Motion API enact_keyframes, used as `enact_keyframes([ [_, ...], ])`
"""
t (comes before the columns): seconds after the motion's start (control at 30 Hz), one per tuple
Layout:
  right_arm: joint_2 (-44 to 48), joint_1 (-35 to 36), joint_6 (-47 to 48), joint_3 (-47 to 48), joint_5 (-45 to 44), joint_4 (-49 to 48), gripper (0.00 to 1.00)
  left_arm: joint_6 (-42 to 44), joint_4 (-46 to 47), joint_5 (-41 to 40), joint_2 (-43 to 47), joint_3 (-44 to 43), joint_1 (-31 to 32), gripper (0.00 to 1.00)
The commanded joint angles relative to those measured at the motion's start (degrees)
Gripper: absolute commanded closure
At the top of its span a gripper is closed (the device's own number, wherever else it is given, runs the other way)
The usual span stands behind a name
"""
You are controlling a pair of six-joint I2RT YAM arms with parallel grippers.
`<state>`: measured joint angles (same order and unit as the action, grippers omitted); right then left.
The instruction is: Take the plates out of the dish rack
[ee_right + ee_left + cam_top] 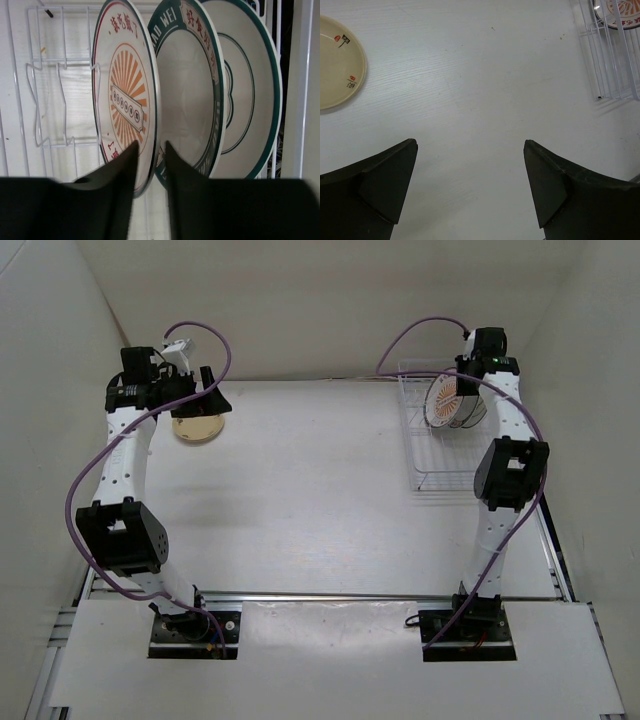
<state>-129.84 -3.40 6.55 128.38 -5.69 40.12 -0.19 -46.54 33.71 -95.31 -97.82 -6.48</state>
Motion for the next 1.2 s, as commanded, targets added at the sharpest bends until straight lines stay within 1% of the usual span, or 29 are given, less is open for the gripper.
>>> enact_keyframes([
  [0.0,-1.12,-0.29,-0.04,3.11,0.85,-1.89,0.74,0.98,-0.30,0.83,2.85,0.35,-0.11,0.01],
  [0.03,-1.12,-0.29,-0.04,3.72,0.86,-1.89,0.80,0.98,-0.30,0.83,2.85,0.35,-0.11,0.01],
  [0.07,-1.12,-0.29,-0.04,3.72,1.38,-1.89,0.88,0.98,-0.30,0.83,2.85,0.87,-0.11,0.01],
  [0.17,-1.12,-0.29,-0.04,3.72,1.91,-1.89,1.00,0.98,-0.30,0.83,2.85,0.88,-0.11,0.01],
  [0.33,0.03,-0.29,-0.04,4.25,2.62,-1.36,1.00,0.98,-0.30,0.83,2.32,0.88,-0.11,0.01],
  [0.5,3.70,0.85,0.49,4.25,0.86,-1.36,1.00,0.98,-0.30,0.83,2.32,1.40,-0.11,0.01],
  [0.67,6.88,2.61,0.49,2.32,-2.73,-1.36,1.00,0.98,-0.30,1.44,2.32,0.80,-0.11,0.01],
  [0.93,10.13,5.32,0.49,2.84,-6.17,-2.50,1.00,0.45,0.23,3.02,1.79,0.78,-0.11,0.01],
  [1.17,13.28,8.14,3.73,3.99,-12.49,-4.79,1.00,-0.08,0.75,4.08,1.79,0.27,-0.11,0.01],
])
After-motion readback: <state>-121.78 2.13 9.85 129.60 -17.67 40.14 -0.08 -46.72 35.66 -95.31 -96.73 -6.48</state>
